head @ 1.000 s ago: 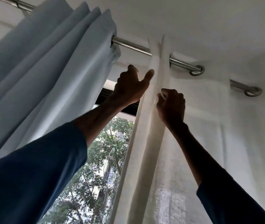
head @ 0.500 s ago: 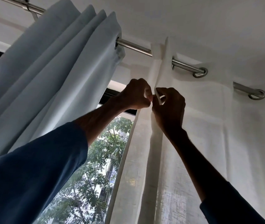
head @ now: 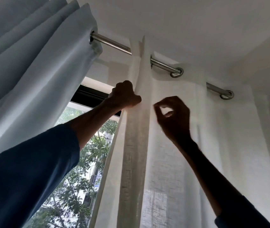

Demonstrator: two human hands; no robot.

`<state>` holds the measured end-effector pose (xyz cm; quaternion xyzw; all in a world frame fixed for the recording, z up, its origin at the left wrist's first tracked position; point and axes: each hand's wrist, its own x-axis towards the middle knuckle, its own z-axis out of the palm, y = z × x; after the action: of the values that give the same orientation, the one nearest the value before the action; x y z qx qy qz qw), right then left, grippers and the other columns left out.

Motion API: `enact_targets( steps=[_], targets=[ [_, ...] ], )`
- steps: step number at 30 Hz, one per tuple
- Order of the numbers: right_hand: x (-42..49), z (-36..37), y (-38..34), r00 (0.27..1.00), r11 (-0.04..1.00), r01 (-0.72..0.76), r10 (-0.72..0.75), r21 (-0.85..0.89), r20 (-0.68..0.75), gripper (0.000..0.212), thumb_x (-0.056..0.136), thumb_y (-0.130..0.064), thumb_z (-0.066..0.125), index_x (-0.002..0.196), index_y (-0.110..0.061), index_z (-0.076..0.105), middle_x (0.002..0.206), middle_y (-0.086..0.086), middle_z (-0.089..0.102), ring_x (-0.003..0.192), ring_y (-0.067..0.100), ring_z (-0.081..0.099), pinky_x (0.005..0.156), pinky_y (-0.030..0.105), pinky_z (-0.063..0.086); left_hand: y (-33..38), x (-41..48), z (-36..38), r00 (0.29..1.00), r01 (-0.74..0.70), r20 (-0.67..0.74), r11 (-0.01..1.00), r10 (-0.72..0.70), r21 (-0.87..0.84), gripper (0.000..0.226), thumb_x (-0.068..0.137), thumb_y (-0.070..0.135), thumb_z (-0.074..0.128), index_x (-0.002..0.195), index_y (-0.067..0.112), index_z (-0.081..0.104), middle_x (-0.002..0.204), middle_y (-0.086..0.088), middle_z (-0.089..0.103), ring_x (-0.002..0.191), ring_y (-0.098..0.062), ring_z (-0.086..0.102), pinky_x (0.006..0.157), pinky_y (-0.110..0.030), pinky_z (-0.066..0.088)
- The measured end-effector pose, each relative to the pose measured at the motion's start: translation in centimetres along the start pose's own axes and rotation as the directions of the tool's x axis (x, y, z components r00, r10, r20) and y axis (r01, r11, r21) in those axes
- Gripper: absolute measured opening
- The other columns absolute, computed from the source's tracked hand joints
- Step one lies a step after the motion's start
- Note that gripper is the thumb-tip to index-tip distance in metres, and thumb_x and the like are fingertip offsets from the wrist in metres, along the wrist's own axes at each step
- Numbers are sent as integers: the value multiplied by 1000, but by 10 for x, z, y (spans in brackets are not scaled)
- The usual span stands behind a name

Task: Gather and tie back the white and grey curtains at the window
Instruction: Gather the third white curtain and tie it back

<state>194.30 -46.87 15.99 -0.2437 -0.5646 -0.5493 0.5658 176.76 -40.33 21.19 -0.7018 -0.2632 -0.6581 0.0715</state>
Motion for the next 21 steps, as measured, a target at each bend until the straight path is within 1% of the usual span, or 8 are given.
enact_targets(
  steps=[4, 7, 9, 12, 14, 15, 19, 21],
  targets=[
    [3, -43, 56, 949, 886, -294, 227, -359, -217, 55, 76, -65, 71, 107, -20, 66, 112, 0, 64, 115, 23, 54, 96, 24, 34, -7, -4, 6, 999, -22, -23, 1000, 22, -6, 32, 76, 39, 61, 70, 13, 44, 93, -16, 60, 100, -39, 62, 71, -29, 41],
    [6, -60, 80, 829, 746, -555, 529, -367, -179, 104, 63, -84, 68, 132, -8, 53, 132, 12, 56, 130, 31, 46, 106, 41, 38, -10, -8, 8, 997, -41, -59, 999, 41, 6, 28, 79, 35, 59, 70, 14, 43, 81, -8, 54, 86, -34, 57, 71, -28, 39],
    [6, -61, 88, 757, 687, -634, 646, -354, -102, 112, 60, -84, 69, 135, -2, 50, 131, 15, 57, 127, 33, 51, 102, 42, 43, -10, -11, 10, 994, -50, -97, 999, 51, 18, 26, 82, 31, 59, 72, 12, 45, 71, -2, 48, 78, -30, 51, 69, -29, 39],
    [5, -53, 93, 734, 684, -650, 678, -332, -42, 75, 71, -63, 80, 115, -4, 64, 113, 13, 68, 110, 30, 63, 90, 36, 49, -13, -12, 12, 987, -76, -136, 996, 80, 39, 27, 84, 32, 58, 70, 13, 45, 67, 1, 43, 78, -32, 53, 69, -30, 40],
    [5, -46, 88, 765, 718, -626, 641, -304, -62, 33, 79, -42, 80, 76, -11, 68, 75, 7, 68, 80, 26, 67, 64, 25, 46, -19, -13, 12, 983, -90, -158, 995, 97, 51, 27, 85, 34, 58, 73, 12, 47, 68, 1, 42, 86, -34, 58, 69, -30, 39],
    [7, -43, 87, 765, 722, -631, 639, -285, -77, 29, 80, -32, 77, 64, -10, 66, 62, 7, 64, 70, 26, 66, 59, 22, 40, -22, -13, 11, 979, -94, -176, 994, 103, 58, 26, 87, 33, 58, 78, 10, 50, 70, 0, 43, 89, -34, 59, 70, -30, 38],
    [19, -34, 59, 780, 724, -621, 609, -302, -144, 19, 77, -19, 68, 69, -3, 70, 68, 17, 69, 75, 35, 69, 67, 27, 46, -34, -11, 4, 955, -132, -250, 982, 162, 133, 26, 89, 34, 56, 95, 9, 59, 102, -15, 61, 107, -39, 59, 79, -36, 44],
    [27, -13, 20, 792, 737, -609, 581, -294, -186, 17, 81, -23, 65, 88, -8, 73, 91, 14, 73, 92, 35, 70, 81, 34, 52, -39, -9, -1, 951, -128, -263, 982, 161, 137, 37, 89, 37, 58, 113, 9, 62, 119, -18, 62, 115, -40, 57, 90, -40, 47]
  ],
)
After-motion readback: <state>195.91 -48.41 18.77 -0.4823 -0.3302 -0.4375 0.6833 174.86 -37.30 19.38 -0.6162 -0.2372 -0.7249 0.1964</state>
